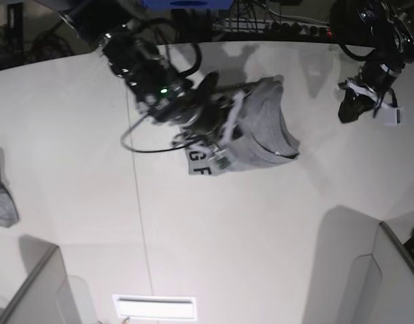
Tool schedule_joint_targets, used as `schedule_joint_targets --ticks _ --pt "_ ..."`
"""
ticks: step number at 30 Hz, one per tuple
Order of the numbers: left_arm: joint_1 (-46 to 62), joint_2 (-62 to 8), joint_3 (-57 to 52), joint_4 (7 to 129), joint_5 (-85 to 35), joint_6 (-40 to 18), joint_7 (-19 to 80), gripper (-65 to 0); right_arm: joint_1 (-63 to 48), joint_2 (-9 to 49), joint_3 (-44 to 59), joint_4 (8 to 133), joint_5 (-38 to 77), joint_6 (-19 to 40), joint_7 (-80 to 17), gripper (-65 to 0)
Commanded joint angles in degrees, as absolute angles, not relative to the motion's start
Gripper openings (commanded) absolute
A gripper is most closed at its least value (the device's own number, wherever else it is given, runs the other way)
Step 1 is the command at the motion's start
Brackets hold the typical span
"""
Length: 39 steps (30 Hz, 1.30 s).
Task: Fold the T-shirt properly
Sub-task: 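Press and tuck the folded shirt with the right gripper, then grasp the folded shirt with both grippers and lift it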
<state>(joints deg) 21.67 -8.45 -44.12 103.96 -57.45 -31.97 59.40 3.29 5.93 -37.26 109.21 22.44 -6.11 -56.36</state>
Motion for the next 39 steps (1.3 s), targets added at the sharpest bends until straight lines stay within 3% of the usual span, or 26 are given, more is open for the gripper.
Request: schedule_joint_targets --ticks 1,6,7,12,13,15,19,31,39 --pt "21.0 -9.1 -44.3 104.2 -59.8 -32.4 59.0 -65.0 3.3 5.7 -35.2 110.8 23.1 -5.9 -55.3 -65.0" --pt "17.1 -7.4 -44.2 98.5 -65.9 -32.4 61.8 -65.0 1.5 7.7 -29.8 111.1 23.3 -5.7 -55.3 -65.0" --pt "16.4 -7.3 -44.1 97.2 -66.0 -32.4 62.5 -60.6 1.0 8.1 -29.5 111.1 23.3 -5.7 -55.3 -65.0" --pt "14.3 -6.1 -39.8 93.4 -65.8 -32.4 62.7 -19.7 0.0 8.2 -29.6 111.1 23.2 -5.7 -55.3 -65.0" --pt "13.8 -6.1 -38.1 93.4 -65.8 -32.4 62.6 -14.0 -0.2 8.2 -29.6 111.1 23.1 -5.7 -55.3 -65.0" --pt "13.1 -6.1 -35.8 93.1 -65.8 -32.4 62.6 -8.6 -0.2 8.2 -29.6 111.0 23.1 -5.7 -55.3 -65.0" --pt "11.4 -6.1 -32.0 91.6 -64.9 -32.1 62.6 -7.9 -0.3 8.3 -29.6 111.0 23.1 -5.7 -55.3 -65.0" --pt "9.0 -1.6 -30.3 87.9 -45.3 -32.1 62.5 -7.9 -0.4 8.3 -29.5 111.1 23.3 -5.7 -55.3 -65.0" --pt "9.0 -1.9 -30.2 87.8 -44.3 -32.1 62.7 -10.0 -1.9 8.1 -25.7 111.2 23.3 -5.7 -55.1 -65.0"
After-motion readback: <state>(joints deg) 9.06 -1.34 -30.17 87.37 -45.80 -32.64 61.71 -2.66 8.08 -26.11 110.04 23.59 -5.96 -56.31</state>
